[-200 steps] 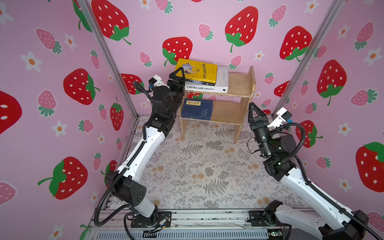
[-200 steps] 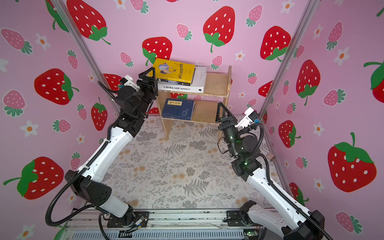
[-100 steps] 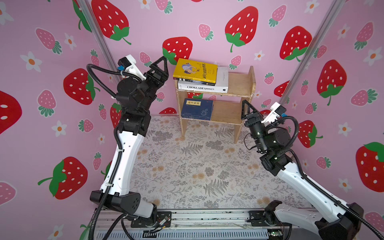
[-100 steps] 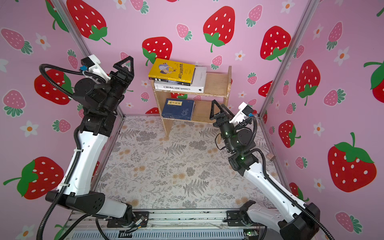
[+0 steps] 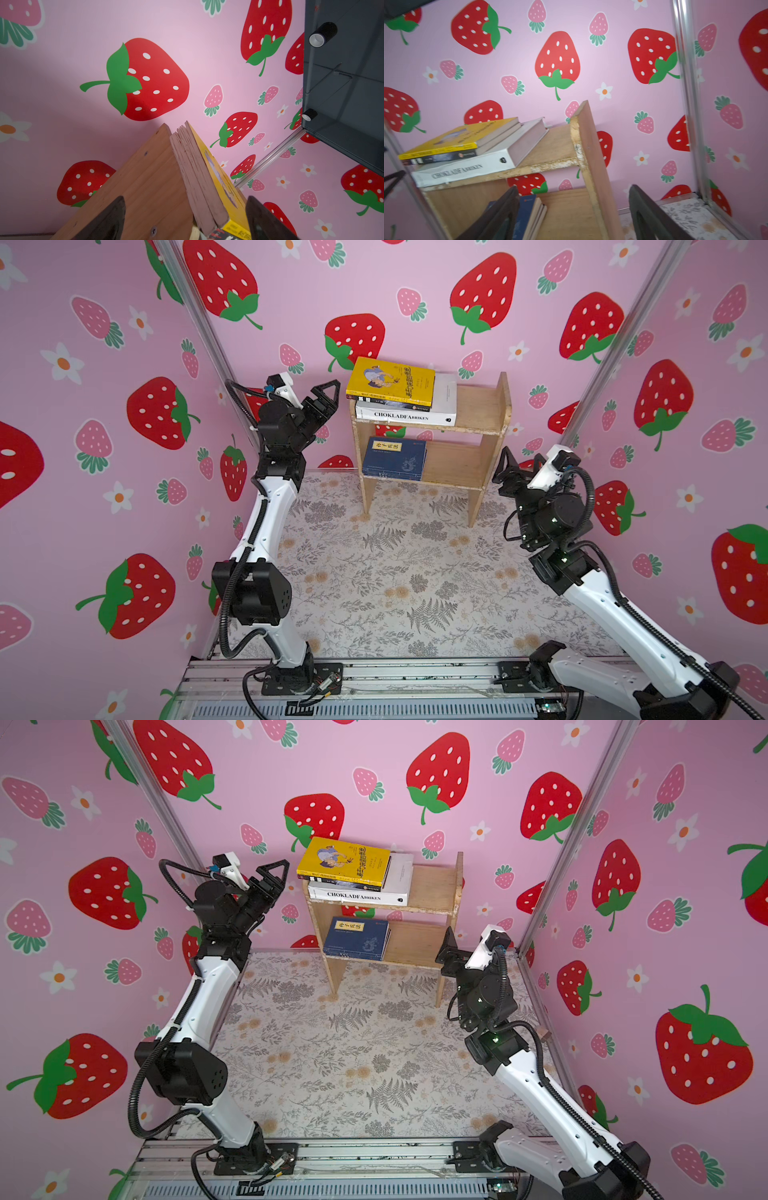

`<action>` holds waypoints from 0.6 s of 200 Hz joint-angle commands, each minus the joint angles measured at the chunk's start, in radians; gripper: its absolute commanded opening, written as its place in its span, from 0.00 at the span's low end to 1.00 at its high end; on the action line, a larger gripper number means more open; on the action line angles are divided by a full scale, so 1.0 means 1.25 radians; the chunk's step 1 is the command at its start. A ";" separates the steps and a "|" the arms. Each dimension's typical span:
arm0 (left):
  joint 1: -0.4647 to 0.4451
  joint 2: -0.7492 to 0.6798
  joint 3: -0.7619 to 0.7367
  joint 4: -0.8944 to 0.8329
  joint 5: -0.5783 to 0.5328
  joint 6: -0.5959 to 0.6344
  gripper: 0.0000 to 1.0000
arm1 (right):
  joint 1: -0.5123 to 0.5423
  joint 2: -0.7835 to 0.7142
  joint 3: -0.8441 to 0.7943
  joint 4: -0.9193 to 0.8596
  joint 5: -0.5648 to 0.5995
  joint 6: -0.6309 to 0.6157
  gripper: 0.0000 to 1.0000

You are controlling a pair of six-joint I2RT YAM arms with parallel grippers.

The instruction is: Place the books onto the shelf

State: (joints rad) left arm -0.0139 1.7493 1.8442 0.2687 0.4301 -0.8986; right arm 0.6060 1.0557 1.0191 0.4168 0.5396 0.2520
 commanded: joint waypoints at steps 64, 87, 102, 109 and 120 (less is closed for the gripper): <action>-0.001 0.118 0.201 0.119 0.170 -0.097 0.87 | -0.067 0.034 -0.016 -0.040 -0.075 0.058 0.83; -0.004 0.153 0.243 0.115 0.183 -0.120 0.87 | -0.071 0.022 -0.023 -0.050 -0.069 0.072 0.83; -0.005 0.164 0.246 0.134 0.192 -0.135 0.87 | -0.075 0.015 -0.027 -0.060 -0.060 0.082 0.83; -0.006 0.165 0.244 0.141 0.193 -0.142 0.87 | -0.077 0.011 -0.028 -0.065 -0.055 0.086 0.83; -0.009 0.167 0.244 0.142 0.194 -0.145 0.87 | -0.081 0.007 -0.030 -0.073 -0.048 0.093 0.82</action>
State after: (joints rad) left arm -0.0170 1.9636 2.1010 0.3737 0.6300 -1.0336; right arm 0.5167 1.0969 0.9936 0.3386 0.4591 0.3408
